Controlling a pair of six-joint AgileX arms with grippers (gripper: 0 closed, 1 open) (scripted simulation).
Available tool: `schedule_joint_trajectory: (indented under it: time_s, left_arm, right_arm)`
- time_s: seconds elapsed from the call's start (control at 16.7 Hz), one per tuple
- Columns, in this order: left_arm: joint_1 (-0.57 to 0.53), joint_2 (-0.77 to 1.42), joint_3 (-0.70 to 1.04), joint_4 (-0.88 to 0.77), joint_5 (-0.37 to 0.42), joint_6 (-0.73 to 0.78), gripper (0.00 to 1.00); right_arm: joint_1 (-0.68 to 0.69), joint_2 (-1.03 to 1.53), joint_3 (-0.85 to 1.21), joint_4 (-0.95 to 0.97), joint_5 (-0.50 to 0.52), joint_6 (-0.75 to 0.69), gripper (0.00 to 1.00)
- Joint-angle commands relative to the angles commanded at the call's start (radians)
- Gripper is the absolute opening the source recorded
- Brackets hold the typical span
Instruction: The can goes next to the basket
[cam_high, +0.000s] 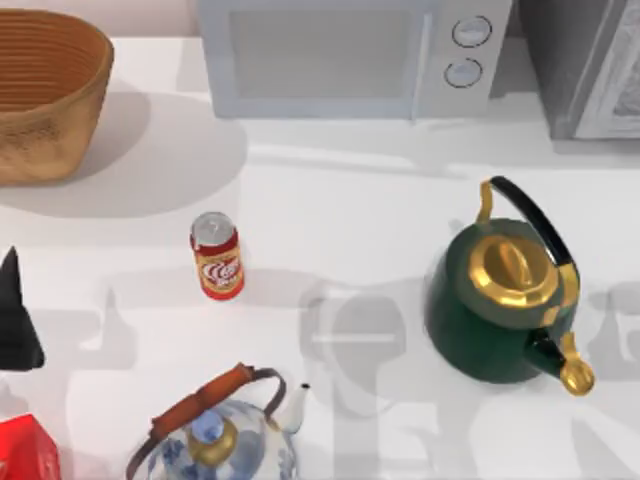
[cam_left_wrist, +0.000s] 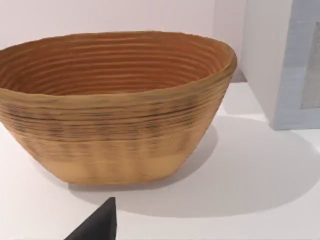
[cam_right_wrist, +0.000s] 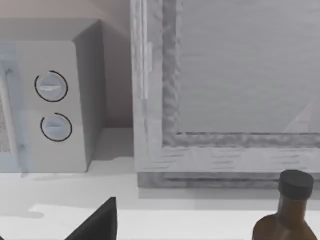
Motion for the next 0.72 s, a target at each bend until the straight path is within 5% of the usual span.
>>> schedule_joint_trajectory:
  time_s: [0.72]
  left_arm:
    - [-0.210, 0.960, 0.823, -0.592, -0.001, 0.165, 1.00]
  right_arm:
    - [0.000, 0.000, 0.000, 0.000, 0.000, 0.000, 1.00]
